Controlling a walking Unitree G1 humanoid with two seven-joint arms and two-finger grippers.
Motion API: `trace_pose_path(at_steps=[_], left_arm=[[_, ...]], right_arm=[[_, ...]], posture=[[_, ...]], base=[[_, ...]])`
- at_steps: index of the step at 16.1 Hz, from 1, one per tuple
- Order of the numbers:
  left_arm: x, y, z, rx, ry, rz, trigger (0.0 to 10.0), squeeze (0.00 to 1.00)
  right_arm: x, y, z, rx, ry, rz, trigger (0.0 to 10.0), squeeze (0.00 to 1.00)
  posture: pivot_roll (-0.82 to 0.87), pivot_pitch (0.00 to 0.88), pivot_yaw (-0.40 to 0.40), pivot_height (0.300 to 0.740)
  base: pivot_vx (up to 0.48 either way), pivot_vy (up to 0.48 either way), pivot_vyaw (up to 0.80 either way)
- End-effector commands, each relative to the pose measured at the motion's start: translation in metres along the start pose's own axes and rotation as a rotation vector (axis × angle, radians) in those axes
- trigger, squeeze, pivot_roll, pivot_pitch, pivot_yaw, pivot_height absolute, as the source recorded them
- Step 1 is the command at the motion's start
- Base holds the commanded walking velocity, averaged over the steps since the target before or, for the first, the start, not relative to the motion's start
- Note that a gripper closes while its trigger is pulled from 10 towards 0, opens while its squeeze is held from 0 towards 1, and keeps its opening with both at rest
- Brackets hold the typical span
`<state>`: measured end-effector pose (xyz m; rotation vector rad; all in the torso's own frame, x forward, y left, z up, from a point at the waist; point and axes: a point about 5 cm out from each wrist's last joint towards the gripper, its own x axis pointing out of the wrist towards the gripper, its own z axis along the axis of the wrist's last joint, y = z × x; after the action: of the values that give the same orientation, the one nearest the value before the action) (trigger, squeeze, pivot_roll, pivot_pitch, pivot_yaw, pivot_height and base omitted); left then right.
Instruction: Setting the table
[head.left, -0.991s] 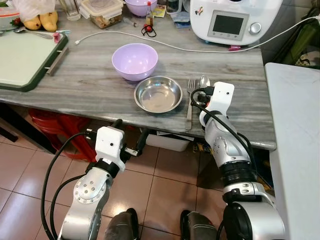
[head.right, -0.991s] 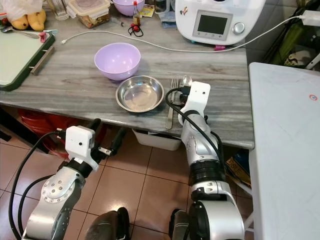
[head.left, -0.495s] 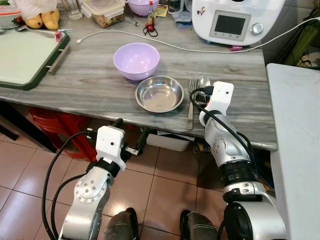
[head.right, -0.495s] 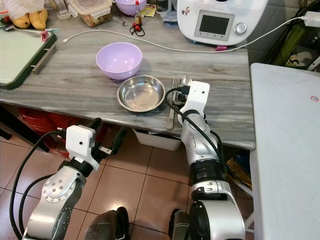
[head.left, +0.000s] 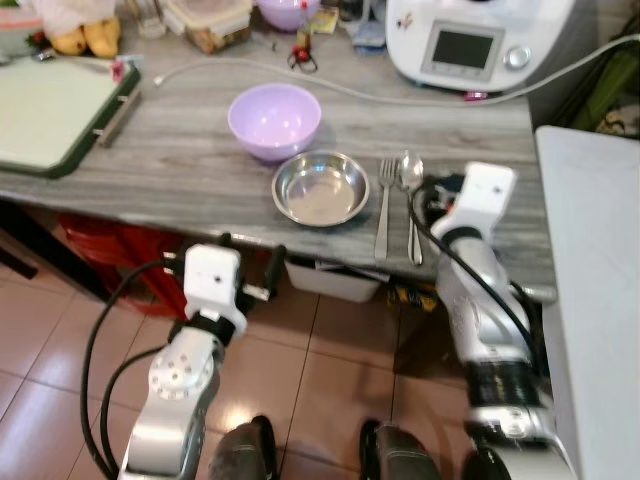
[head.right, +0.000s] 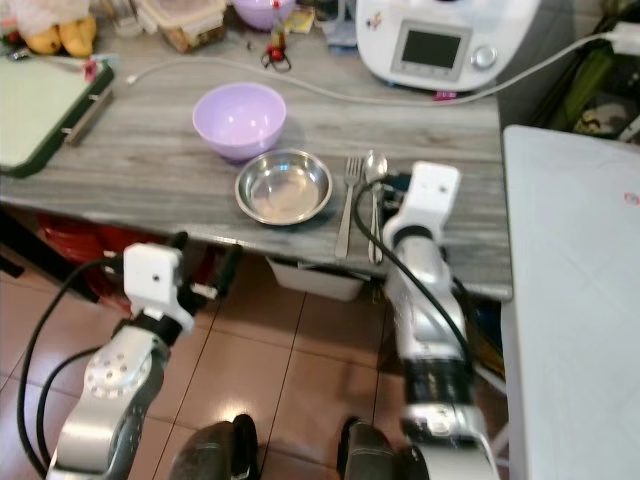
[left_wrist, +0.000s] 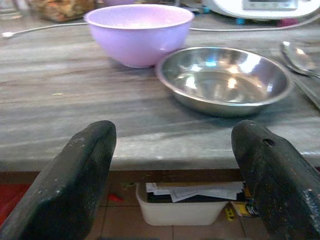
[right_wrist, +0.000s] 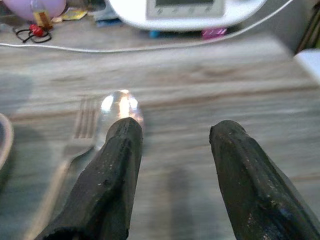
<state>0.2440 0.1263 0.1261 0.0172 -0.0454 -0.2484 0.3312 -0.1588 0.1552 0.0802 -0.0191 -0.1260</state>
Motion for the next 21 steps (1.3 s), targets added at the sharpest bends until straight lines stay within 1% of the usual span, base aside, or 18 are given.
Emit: trace_pose_path(at_steps=[1,2,3,4,5,8,9,10,11,12,13,15,17,18,19,21], left_arm=[[0.000,0.002,-0.004,0.008,0.022,0.012,10.0,0.00],[0.001,0.004,-0.003,0.012,0.019,0.014,10.0,0.00],[0.002,0.004,-0.003,0.013,0.018,0.016,10.0,0.00],[0.003,0.007,-0.004,0.016,0.018,0.025,10.0,0.00],[0.004,0.007,-0.005,0.017,0.019,0.024,10.0,0.00],[0.006,0.004,-0.006,0.016,0.020,0.015,10.0,0.00],[0.006,0.004,-0.008,0.006,0.025,0.020,10.0,0.00],[0.005,0.003,-0.009,0.000,0.027,0.022,10.0,0.00],[0.005,0.003,-0.009,0.002,0.027,0.022,10.0,0.00],[0.005,0.003,-0.010,0.002,0.027,0.028,10.0,0.00],[0.005,0.004,-0.011,0.002,0.027,0.034,10.0,0.00],[0.005,0.007,-0.013,0.008,0.027,0.049,10.0,0.00],[0.004,0.012,-0.015,0.011,0.028,0.067,10.0,0.00],[0.004,0.014,-0.017,0.010,0.033,0.082,10.0,0.00],[0.003,0.015,-0.020,-0.002,0.044,0.086,10.0,0.00],[-0.001,0.012,-0.025,0.008,0.058,0.060,10.0,0.00]], right_arm=[[-0.009,-0.006,0.007,-0.036,-0.068,0.020,10.0,0.00],[-0.019,-0.014,0.007,-0.069,-0.103,0.027,10.0,0.00],[-0.020,-0.017,0.005,-0.065,-0.094,0.015,10.0,0.00],[-0.026,-0.029,-0.002,-0.053,-0.060,-0.037,10.0,0.00],[-0.029,-0.035,-0.004,-0.056,-0.057,-0.054,10.0,1.00],[-0.037,-0.041,-0.005,-0.080,-0.060,-0.057,10.0,1.00],[-0.040,-0.041,-0.006,-0.067,-0.054,-0.047,10.0,1.00],[-0.040,-0.040,-0.007,-0.062,-0.053,-0.038,10.0,0.55],[-0.040,-0.038,-0.006,-0.073,-0.062,-0.024,10.0,0.07],[-0.041,-0.034,-0.005,-0.085,-0.070,-0.003,10.0,0.00],[-0.041,-0.034,-0.005,-0.095,-0.074,0.006,10.0,0.00],[-0.048,-0.036,-0.007,-0.145,-0.090,0.034,10.0,0.00],[-0.058,-0.043,-0.013,-0.193,-0.083,0.035,10.0,0.00],[-0.064,-0.047,-0.015,-0.243,-0.092,0.042,10.0,0.00],[-0.064,-0.045,-0.014,-0.241,-0.107,0.062,10.0,0.00],[-0.059,-0.045,-0.009,-0.240,-0.134,0.063,10.0,0.00]], posture=[[0.03,0.139,0.000,0.740],[0.03,0.135,0.001,0.740],[0.03,0.126,0.003,0.740],[0.02,0.115,0.005,0.740],[0.01,0.109,0.007,0.740],[0.00,0.099,0.007,0.740],[0.00,0.098,0.006,0.740],[0.00,0.095,0.004,0.740],[0.00,0.093,0.002,0.740],[0.00,0.086,-0.005,0.740],[0.00,0.081,-0.008,0.740],[0.01,0.060,-0.018,0.740],[0.00,0.033,-0.019,0.740],[0.00,0.022,-0.018,0.740],[-0.01,0.004,-0.011,0.740],[-0.02,0.000,-0.001,0.740]], base=[[0.000,0.000,0.00],[0.000,0.000,0.00],[0.000,0.000,0.00],[0.000,0.000,0.00],[0.000,0.000,0.00],[0.000,0.000,0.00],[0.000,0.000,0.00],[-0.289,0.000,0.00],[-0.292,0.000,0.00],[-0.315,0.000,0.00],[-0.315,0.000,0.00],[-0.313,0.000,0.00],[-0.315,0.000,0.00],[-0.319,0.000,0.00],[-0.315,0.000,0.00],[-0.317,0.000,0.00]])
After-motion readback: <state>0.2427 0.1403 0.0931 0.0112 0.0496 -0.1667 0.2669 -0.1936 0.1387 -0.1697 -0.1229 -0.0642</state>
